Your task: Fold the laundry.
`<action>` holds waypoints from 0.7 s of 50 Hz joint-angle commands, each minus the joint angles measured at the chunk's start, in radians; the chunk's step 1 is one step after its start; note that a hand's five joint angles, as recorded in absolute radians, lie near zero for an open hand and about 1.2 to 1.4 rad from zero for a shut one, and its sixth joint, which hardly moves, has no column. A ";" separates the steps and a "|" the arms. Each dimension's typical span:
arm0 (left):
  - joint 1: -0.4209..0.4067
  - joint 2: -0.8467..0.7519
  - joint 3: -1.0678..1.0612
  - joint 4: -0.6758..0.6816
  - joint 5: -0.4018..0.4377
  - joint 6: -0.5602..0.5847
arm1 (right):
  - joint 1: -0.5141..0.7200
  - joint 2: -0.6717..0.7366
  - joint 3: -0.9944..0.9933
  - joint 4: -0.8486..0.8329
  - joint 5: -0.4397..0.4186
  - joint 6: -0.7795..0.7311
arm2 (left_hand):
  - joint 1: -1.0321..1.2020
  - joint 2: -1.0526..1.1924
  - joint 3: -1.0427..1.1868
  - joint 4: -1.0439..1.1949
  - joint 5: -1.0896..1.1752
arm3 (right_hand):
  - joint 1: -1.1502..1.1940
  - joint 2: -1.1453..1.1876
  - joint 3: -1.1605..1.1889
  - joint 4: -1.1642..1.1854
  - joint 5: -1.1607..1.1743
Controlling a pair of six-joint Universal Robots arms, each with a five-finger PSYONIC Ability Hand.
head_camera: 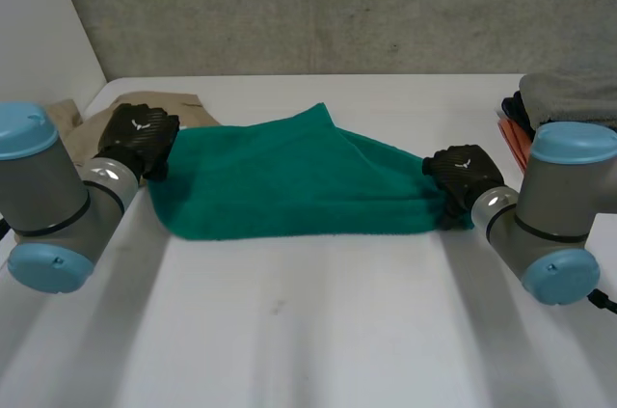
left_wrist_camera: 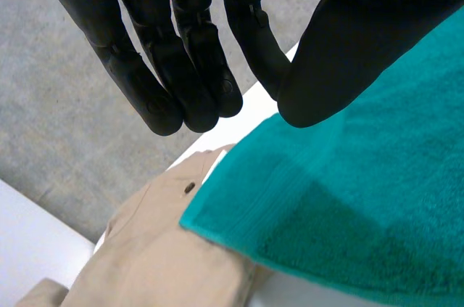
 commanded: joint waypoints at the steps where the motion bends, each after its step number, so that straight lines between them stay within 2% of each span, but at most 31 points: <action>1: -0.017 0.019 -0.007 0.006 0.004 0.001 | 0.010 0.015 -0.004 -0.020 0.015 -0.012 | 0.224 0.199 0.210 0.197 0.223 | 0.117 0.114 0.111 0.122 0.136; 5: -0.017 0.020 -0.008 -0.001 0.011 -0.004 | 0.013 0.029 -0.017 -0.020 0.020 -0.016 | 0.224 0.199 0.210 0.197 0.223 | 0.453 0.451 0.448 0.459 0.473; 7: -0.015 0.022 -0.010 -0.005 0.019 -0.006 | 0.013 0.030 -0.027 -0.014 0.015 -0.012 | 0.051 0.027 0.038 0.024 0.050 | 0.612 0.610 0.607 0.618 0.632; 9: -0.012 0.023 -0.011 -0.008 0.027 -0.006 | 0.013 0.029 -0.034 -0.010 0.015 -0.010 | -0.004 -0.029 -0.018 -0.031 -0.006 | 0.732 0.730 0.727 0.738 0.752; 11: -0.006 0.031 -0.014 -0.011 0.042 -0.007 | 0.013 0.029 -0.049 0.000 0.022 -0.012 | -0.040 -0.064 -0.053 -0.067 -0.041 | 0.953 0.950 0.947 0.959 0.973; 13: -0.002 0.040 -0.014 -0.013 0.051 -0.012 | 0.014 0.024 -0.057 0.019 0.022 -0.016 | -0.090 -0.114 -0.103 -0.117 -0.091 | 0.954 0.951 0.948 0.959 0.973; 15: 0.009 0.060 -0.011 -0.014 0.063 -0.021 | 0.014 0.009 -0.067 0.065 0.023 -0.015 | -0.286 -0.310 -0.299 -0.313 -0.287 | 0.954 0.951 0.948 0.959 0.973; 17: 0.014 0.075 -0.007 -0.020 0.069 -0.033 | 0.014 -0.011 -0.073 0.101 0.015 -0.010 | -0.549 -0.574 -0.563 -0.576 -0.551 | 0.954 0.951 0.948 0.959 0.973; 18: 0.018 0.089 -0.001 -0.025 0.073 -0.048 | 0.014 -0.037 -0.077 0.127 0.009 -0.007 | -0.833 -0.857 -0.846 -0.860 -0.834 | 0.954 0.951 0.948 0.959 0.973; 20: 0.025 0.100 0.015 -0.031 0.077 -0.065 | 0.020 -0.095 -0.080 0.150 -0.009 -0.002 | -0.998 -1.022 -1.011 -1.025 -0.999 | 0.954 0.951 0.948 0.959 0.973; 23: 0.028 0.097 0.076 -0.039 0.089 -0.102 | 0.029 -0.163 -0.080 0.160 -0.040 -0.004 | -0.998 -1.022 -1.011 -1.025 -0.999 | 0.954 0.951 0.948 0.959 0.973; 27: 0.014 0.054 0.206 -0.076 0.135 -0.131 | 0.057 -0.272 -0.080 0.164 -0.129 -0.005 | -0.998 -1.022 -1.011 -1.025 -0.999 | 0.954 0.951 0.948 0.959 0.973; 32: -0.053 -0.076 0.442 -0.259 0.241 -0.127 | 0.105 -0.419 -0.087 0.164 -0.270 -0.001 | -0.998 -1.022 -1.011 -1.025 -0.999 | 0.954 0.951 0.948 0.959 0.973; 35: -0.087 -0.148 0.556 -0.356 0.280 -0.113 | 0.118 -0.465 -0.098 0.166 -0.314 0.005 | -0.998 -1.022 -1.011 -1.025 -0.999 | 0.954 0.951 0.948 0.959 0.973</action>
